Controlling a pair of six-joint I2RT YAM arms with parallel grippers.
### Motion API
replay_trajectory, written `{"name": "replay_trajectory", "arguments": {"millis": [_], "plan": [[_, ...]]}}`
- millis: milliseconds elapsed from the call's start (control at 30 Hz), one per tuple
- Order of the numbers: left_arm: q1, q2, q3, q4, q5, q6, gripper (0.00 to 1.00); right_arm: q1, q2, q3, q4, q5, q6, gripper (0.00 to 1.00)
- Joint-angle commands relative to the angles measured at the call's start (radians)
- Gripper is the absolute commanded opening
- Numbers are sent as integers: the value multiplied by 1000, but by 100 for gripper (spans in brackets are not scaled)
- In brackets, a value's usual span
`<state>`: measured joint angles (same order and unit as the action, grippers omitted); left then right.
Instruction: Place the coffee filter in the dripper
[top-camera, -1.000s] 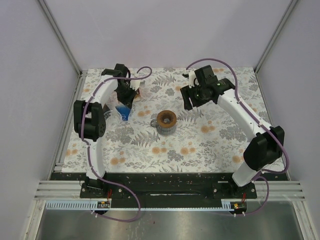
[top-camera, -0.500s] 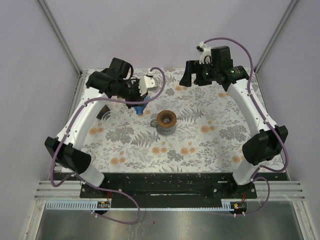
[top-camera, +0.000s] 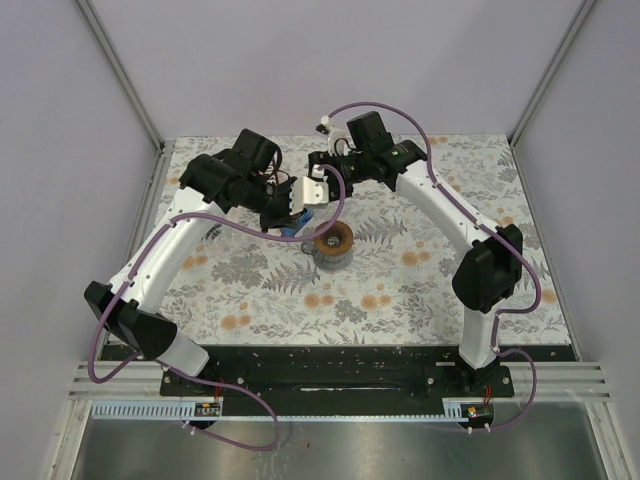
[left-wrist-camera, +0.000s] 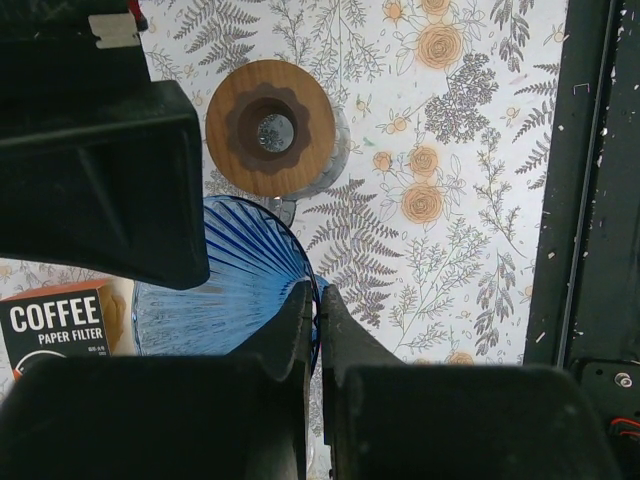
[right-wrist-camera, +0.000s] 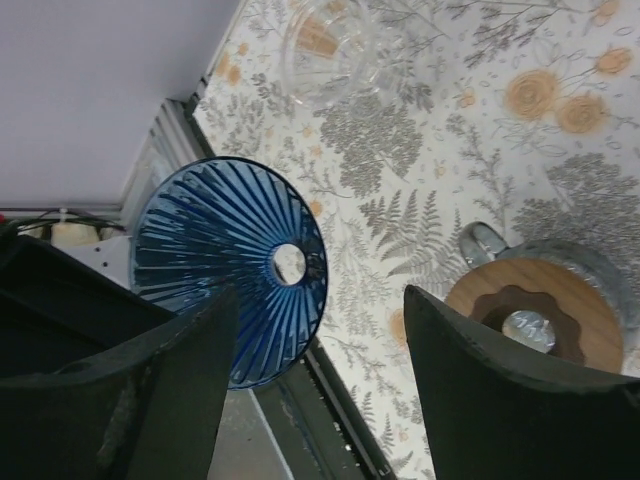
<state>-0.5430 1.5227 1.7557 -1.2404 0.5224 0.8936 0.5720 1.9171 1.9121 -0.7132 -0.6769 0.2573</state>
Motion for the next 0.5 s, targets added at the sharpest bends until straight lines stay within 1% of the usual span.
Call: {"name": "replay_trajectory", "arguments": {"millis": [0, 33, 167, 233, 400, 467], "plan": [[-9, 1, 39, 22, 19, 33, 0, -1, 3, -16, 53, -114, 49, 66], [-14, 1, 39, 22, 22, 34, 0, 2, 5, -22, 67, -134, 57, 60], [-20, 2, 44, 27, 16, 30, 0, 26, 10, -16, 96, -158, 72, 51], [-21, 1, 50, 29, 21, 30, 0, 28, 17, -18, 93, -162, 79, 49], [-21, 4, 60, 36, 18, 33, 0, 29, 49, -7, 80, -179, 89, 50], [-23, 5, 62, 39, 18, 31, 0, 35, 51, -5, 78, -193, 91, 45]]}}
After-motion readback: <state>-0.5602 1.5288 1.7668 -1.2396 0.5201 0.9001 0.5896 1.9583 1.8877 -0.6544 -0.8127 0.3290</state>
